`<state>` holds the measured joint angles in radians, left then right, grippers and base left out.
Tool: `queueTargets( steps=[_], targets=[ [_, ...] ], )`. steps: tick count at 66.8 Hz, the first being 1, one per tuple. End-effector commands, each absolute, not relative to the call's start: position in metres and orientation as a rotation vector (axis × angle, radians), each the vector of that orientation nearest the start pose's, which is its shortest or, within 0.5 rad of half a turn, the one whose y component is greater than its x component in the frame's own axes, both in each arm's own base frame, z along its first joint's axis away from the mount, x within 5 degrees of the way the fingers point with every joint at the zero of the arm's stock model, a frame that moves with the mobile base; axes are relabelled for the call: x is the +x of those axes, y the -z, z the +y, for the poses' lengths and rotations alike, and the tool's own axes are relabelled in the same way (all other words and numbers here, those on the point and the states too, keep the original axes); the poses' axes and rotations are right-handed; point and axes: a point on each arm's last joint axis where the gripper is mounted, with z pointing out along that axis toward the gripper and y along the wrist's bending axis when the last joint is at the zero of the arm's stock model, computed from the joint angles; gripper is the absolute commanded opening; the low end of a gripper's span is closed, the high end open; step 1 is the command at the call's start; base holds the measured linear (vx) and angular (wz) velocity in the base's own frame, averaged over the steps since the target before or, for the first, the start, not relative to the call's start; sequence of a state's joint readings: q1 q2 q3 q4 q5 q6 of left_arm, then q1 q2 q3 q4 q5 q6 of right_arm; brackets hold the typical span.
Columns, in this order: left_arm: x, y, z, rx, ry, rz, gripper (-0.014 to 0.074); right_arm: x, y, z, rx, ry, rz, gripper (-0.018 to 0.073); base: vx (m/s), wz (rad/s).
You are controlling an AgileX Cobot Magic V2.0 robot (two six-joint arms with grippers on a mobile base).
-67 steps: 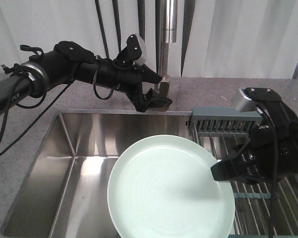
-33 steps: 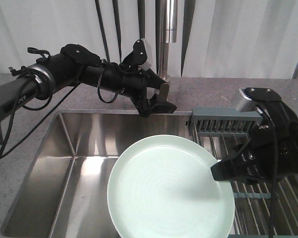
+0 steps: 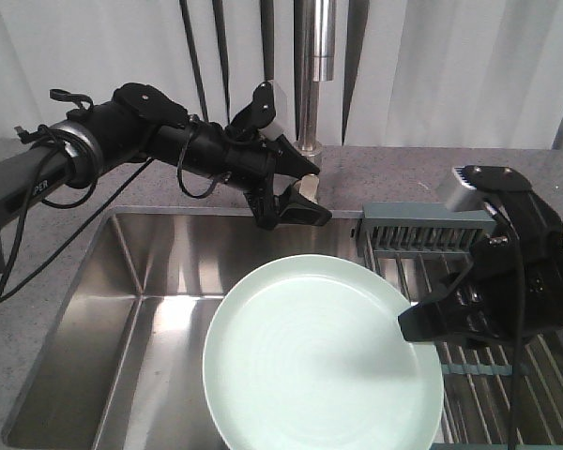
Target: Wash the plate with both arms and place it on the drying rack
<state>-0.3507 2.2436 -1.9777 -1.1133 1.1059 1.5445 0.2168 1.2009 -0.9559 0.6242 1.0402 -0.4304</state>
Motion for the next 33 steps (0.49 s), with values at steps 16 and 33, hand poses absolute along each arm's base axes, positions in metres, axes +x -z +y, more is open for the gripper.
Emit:
queueTargets(
  steps=[16,33],
  targets=[
    [0.429,-0.313,-0.232,1.378,0.798,1.539,0.059,0.204,-0.328,0.094,-0.538,-0.779,2.482,-0.0004,0.0,0.0],
    [0.428,-0.342,-0.204,1.21,0.654,1.759,0.059,0.204,-0.328,0.094,-0.538,-0.779,2.482,-0.0004,0.0,0.0]
  ],
)
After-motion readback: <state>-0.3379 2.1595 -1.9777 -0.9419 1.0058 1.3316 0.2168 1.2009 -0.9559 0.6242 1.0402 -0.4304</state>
